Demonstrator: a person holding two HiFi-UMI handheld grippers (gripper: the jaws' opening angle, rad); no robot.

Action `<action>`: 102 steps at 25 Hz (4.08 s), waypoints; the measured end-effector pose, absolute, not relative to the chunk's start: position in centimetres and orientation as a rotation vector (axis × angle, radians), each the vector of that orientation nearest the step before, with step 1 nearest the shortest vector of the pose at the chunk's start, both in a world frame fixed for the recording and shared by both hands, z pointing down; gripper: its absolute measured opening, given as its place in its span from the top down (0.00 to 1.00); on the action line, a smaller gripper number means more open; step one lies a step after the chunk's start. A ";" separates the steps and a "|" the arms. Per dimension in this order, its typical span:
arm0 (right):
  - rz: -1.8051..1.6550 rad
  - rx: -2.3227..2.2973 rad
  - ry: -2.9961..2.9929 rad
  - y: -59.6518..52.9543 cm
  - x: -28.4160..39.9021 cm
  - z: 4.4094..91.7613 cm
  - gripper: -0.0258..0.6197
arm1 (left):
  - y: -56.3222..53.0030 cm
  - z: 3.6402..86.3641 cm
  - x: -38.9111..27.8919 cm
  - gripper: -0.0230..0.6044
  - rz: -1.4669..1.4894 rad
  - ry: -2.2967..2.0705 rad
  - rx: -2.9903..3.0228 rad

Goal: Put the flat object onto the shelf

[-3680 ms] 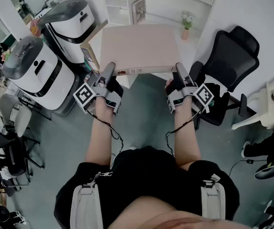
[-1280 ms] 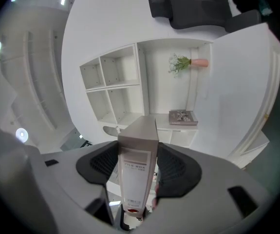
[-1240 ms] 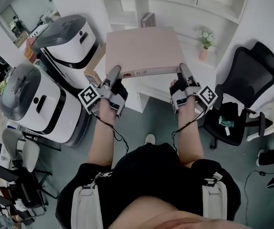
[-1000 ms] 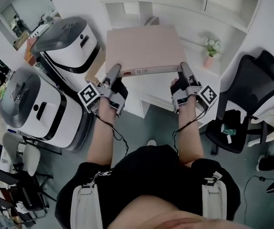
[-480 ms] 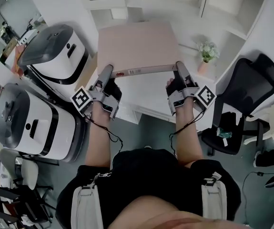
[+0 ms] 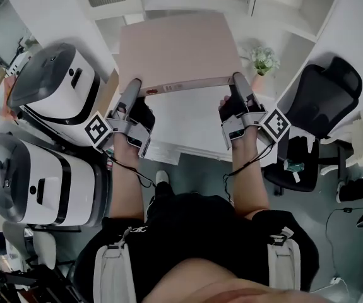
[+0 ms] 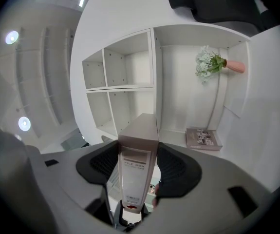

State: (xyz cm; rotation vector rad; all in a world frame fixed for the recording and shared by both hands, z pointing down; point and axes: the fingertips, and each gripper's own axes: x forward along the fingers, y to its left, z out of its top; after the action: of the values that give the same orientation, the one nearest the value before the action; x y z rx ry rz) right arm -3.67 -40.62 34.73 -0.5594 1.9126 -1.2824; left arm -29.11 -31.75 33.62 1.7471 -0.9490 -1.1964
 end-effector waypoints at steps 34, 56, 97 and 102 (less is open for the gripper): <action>-1.071 -0.831 1.717 -51.1 -6.0 30.9 0.58 | -51.1 29.4 -33.1 0.50 -1.013 -0.682 1.830; -0.952 -0.893 1.751 -57.5 -7.1 28.1 0.58 | -57.3 27.1 -33.6 0.48 -0.888 -0.846 2.067; -0.810 -1.548 1.850 -67.9 -8.3 28.9 0.69 | -68.7 27.1 -35.9 0.30 -0.981 -1.194 1.988; -0.629 -1.619 1.942 -66.4 -8.7 27.8 0.69 | -67.6 27.9 -36.6 0.30 -0.974 -1.204 1.934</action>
State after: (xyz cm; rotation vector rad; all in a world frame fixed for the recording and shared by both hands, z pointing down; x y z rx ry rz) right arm -8.67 -66.36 27.79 -1.6192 1.9416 -0.6291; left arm -36.64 -67.56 27.93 1.9343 -1.2043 -0.9741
